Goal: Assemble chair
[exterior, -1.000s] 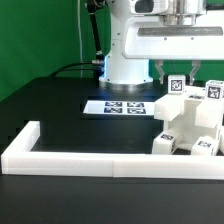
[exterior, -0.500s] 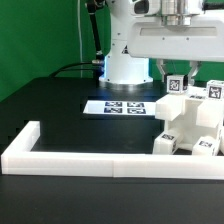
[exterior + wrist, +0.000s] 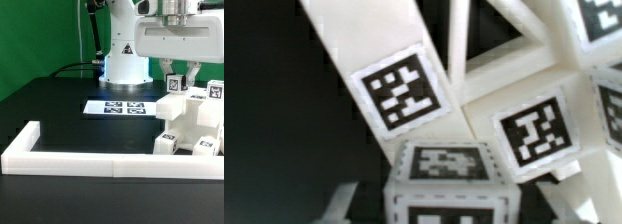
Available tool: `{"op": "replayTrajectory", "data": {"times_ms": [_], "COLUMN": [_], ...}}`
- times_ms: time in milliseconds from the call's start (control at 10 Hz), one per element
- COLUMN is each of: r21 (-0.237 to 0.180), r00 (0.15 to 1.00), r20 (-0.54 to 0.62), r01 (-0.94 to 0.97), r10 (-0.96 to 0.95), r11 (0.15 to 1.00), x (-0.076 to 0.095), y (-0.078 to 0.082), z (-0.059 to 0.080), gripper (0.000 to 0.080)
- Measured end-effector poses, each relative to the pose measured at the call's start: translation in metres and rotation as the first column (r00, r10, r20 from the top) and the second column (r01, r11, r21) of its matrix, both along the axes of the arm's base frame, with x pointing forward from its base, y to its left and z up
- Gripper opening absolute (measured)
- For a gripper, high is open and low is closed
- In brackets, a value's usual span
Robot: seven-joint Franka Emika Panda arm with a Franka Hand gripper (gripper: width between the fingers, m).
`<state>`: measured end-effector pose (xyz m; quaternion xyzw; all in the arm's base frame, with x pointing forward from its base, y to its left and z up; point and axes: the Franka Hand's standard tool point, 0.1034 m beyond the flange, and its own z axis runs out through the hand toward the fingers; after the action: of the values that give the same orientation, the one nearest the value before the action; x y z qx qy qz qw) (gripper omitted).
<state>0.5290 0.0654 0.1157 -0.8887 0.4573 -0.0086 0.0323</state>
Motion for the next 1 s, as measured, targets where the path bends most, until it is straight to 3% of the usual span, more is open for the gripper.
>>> {"op": "replayTrajectory", "data": {"times_ms": [600,800,900,1000], "r21": [0.028,0.028,0.028,0.026], "r00": [0.916,0.908,0.917,0.930], "r20": [-0.029,-0.031,-0.030,-0.027], "r01": [0.400,0.419,0.399,0.367], "r10": [-0.399,-0.418,-0.399,-0.367], "r11": [0.916,0.908,0.916,0.930], "x": [-0.0006,-0.0006,-0.0007,-0.0007], "y": [0.0014,0.0016,0.0016,0.0020], "z": [-0.0006,-0.0007,-0.0007,-0.0006], "gripper": [0.0288,0.0289,0.0455,0.0455]}}
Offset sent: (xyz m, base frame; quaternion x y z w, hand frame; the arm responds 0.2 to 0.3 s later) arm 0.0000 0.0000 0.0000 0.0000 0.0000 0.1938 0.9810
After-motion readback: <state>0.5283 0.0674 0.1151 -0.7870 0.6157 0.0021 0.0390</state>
